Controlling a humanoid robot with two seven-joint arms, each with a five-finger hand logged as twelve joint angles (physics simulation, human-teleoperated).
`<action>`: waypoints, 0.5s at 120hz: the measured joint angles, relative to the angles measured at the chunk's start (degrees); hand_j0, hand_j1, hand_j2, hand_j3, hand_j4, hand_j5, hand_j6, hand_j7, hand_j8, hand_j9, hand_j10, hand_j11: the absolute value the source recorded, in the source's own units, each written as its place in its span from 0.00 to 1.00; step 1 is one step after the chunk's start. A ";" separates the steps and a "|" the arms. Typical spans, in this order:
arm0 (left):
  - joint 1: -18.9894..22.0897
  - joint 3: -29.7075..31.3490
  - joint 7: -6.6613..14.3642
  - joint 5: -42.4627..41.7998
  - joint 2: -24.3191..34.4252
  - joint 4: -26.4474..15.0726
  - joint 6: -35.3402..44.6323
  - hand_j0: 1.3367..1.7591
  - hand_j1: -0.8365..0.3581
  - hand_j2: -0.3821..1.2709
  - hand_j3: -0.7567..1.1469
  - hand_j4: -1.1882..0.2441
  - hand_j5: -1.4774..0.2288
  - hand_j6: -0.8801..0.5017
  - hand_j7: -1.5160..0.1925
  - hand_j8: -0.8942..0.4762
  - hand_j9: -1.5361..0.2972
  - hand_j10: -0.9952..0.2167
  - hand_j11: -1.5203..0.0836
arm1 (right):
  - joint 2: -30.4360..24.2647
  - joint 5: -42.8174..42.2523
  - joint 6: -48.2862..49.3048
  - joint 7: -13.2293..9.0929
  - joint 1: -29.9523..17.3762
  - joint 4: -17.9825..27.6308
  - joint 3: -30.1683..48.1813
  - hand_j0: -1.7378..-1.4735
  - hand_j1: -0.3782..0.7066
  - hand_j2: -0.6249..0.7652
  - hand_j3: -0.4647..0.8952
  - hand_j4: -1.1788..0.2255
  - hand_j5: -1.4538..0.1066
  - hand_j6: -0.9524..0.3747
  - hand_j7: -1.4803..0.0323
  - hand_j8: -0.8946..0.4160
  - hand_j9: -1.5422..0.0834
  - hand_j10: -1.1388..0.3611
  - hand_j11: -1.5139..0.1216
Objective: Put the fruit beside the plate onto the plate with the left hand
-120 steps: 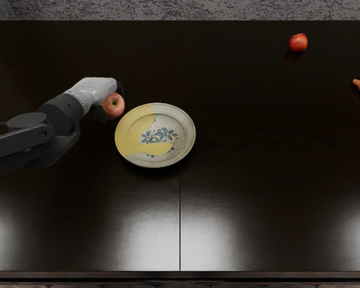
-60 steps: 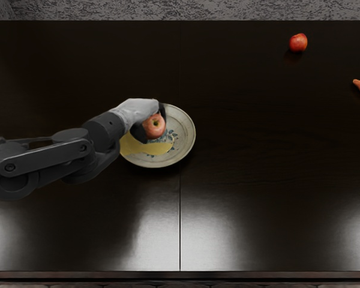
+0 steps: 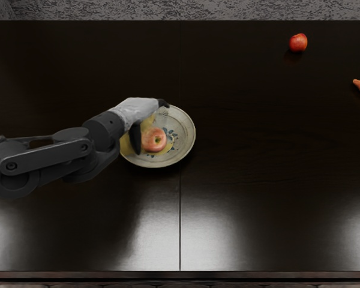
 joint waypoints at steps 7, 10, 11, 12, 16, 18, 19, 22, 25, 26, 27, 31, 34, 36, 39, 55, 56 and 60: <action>-0.54 -0.87 0.00 -0.46 0.71 -0.99 -0.15 0.76 0.86 0.25 0.40 0.73 0.75 0.56 0.77 0.56 0.73 0.70 0.83 | 0.00 0.00 0.00 0.00 0.00 0.00 0.00 0.30 0.03 0.45 0.34 0.84 0.93 0.72 0.98 0.68 0.95 0.76 0.93; -1.19 -1.24 0.00 -0.91 1.40 -1.52 -0.21 0.76 0.88 0.25 0.40 0.74 0.76 0.56 0.78 0.56 0.74 0.71 0.84 | 0.00 0.00 0.00 0.00 -0.01 0.00 0.00 0.30 0.03 0.45 0.34 0.84 0.93 0.72 0.98 0.68 0.95 0.76 0.93; -1.53 -1.34 0.00 -1.16 1.87 -1.74 -0.23 0.76 0.88 0.25 0.40 0.74 0.77 0.56 0.79 0.57 0.75 0.72 0.84 | 0.00 0.00 0.00 0.00 0.00 0.00 0.00 0.30 0.03 0.45 0.34 0.84 0.93 0.72 0.98 0.68 0.95 0.76 0.93; -1.71 -1.44 0.00 -1.39 2.12 -1.95 -0.24 0.76 0.88 0.24 0.40 0.75 0.77 0.57 0.79 0.57 0.75 0.72 0.85 | 0.00 0.00 0.00 0.00 0.00 0.00 0.00 0.30 0.03 0.45 0.34 0.84 0.93 0.72 0.98 0.68 0.95 0.76 0.93; -2.81 -1.73 0.00 -2.62 3.49 -2.84 -0.32 0.76 0.90 0.24 0.40 0.75 0.78 0.57 0.80 0.58 0.76 0.73 0.86 | 0.00 0.00 0.00 0.00 0.00 0.00 0.00 0.30 0.03 0.45 0.34 0.84 0.93 0.72 0.98 0.68 0.95 0.76 0.93; -3.33 -1.85 0.00 -3.31 4.02 -3.34 -0.36 0.76 0.90 0.24 0.40 0.76 0.79 0.58 0.81 0.58 0.76 0.74 0.86 | 0.00 0.00 0.00 0.00 0.00 0.00 0.00 0.30 0.03 0.45 0.34 0.84 0.93 0.72 0.98 0.68 0.95 0.76 0.93; -3.61 -1.92 0.00 -3.69 4.38 -3.60 -0.44 0.76 0.90 0.24 0.40 0.76 0.79 0.58 0.81 0.58 0.77 0.74 0.87 | 0.00 0.00 0.00 0.00 0.01 0.00 0.00 0.30 0.03 0.45 0.34 0.84 0.93 0.72 0.98 0.68 0.95 0.76 0.93; -3.91 -2.30 0.00 -4.97 5.08 -4.28 -0.82 0.76 0.91 0.24 0.40 0.77 0.80 0.58 0.82 0.59 0.77 0.74 0.87 | 0.00 0.00 0.00 0.00 0.01 0.00 0.00 0.30 0.03 0.45 0.34 0.84 0.93 0.72 0.98 0.68 0.95 0.76 0.93; -3.91 -3.23 0.00 -6.66 5.93 -4.83 -1.75 0.76 0.92 0.24 0.40 0.77 0.80 0.59 0.82 0.59 0.78 0.75 0.88 | 0.00 0.00 0.00 0.00 0.00 0.00 0.00 0.30 0.03 0.45 0.34 0.84 0.93 0.72 0.98 0.68 0.95 0.76 0.93; -3.89 -3.59 0.00 -7.27 6.10 -4.99 -2.15 0.76 0.92 0.24 0.40 0.77 0.80 0.59 0.82 0.60 0.78 0.75 0.88 | 0.00 0.00 0.00 0.00 0.00 0.00 0.00 0.30 0.03 0.45 0.34 0.84 0.93 0.72 0.98 0.68 0.95 0.76 0.93; -3.88 -4.01 0.00 -7.95 6.27 -5.14 -2.61 0.76 0.92 0.24 0.40 0.77 0.80 0.59 0.83 0.60 0.78 0.75 0.88 | 0.00 0.00 0.00 0.00 -0.01 0.00 0.00 0.30 0.03 0.45 0.34 0.84 0.93 0.72 0.98 0.68 0.95 0.76 0.93; -3.91 -6.01 0.00 -10.95 6.65 -5.61 -4.91 0.76 0.93 0.24 0.40 0.78 0.81 0.59 0.83 0.60 0.79 0.76 0.89 | 0.00 0.00 0.00 0.00 0.00 0.00 0.00 0.30 0.03 0.45 0.34 0.84 0.93 0.72 0.98 0.68 0.95 0.76 0.93; -3.73 -7.77 0.00 -13.20 7.51 -5.88 -7.08 0.76 0.93 0.24 0.40 0.78 0.81 0.59 0.84 0.61 0.79 0.76 0.89 | 0.00 0.00 0.00 0.00 -0.01 0.00 0.00 0.30 0.03 0.45 0.34 0.84 0.93 0.72 0.98 0.68 0.95 0.76 0.93; -3.65 -9.03 0.00 -14.78 8.01 -6.03 -8.59 0.76 0.93 0.24 0.40 0.78 0.82 0.60 0.84 0.61 0.79 0.77 0.90 | 0.00 0.00 0.00 0.00 -0.02 0.00 0.00 0.30 0.03 0.45 0.34 0.84 0.93 0.72 0.98 0.68 0.95 0.76 0.93; -3.54 -11.00 0.00 -17.85 9.34 -6.21 -11.12 0.76 0.94 0.24 0.40 0.79 0.82 0.60 0.84 0.61 0.80 0.77 0.90 | 0.00 0.00 0.00 0.00 -0.01 0.00 0.00 0.30 0.03 0.45 0.34 0.84 0.93 0.72 0.98 0.68 0.95 0.76 0.93; -3.52 -19.84 0.00 -40.87 19.55 -6.66 -26.97 0.76 0.95 0.24 0.40 0.80 0.83 0.61 0.85 0.62 0.81 0.78 0.91 | 0.00 0.00 0.00 0.00 0.00 0.00 0.00 0.30 0.03 0.45 0.34 0.84 0.93 0.72 0.98 0.68 0.95 0.76 0.93; -3.48 -20.28 0.00 -42.23 19.96 -6.67 -27.74 0.76 0.95 0.24 0.40 0.80 0.83 0.61 0.85 0.62 0.81 0.78 0.91 | 0.00 0.00 0.00 0.00 0.00 0.00 0.00 0.30 0.03 0.45 0.34 0.84 0.93 0.72 0.98 0.68 0.95 0.76 0.93; -3.44 -21.77 0.00 -47.58 22.03 -6.72 -30.26 0.76 0.96 0.24 0.40 0.80 0.84 0.61 0.86 0.62 0.81 0.79 0.92 | 0.00 0.00 0.00 0.00 0.01 0.00 0.00 0.30 0.03 0.45 0.34 0.84 0.93 0.72 0.98 0.68 0.95 0.76 0.93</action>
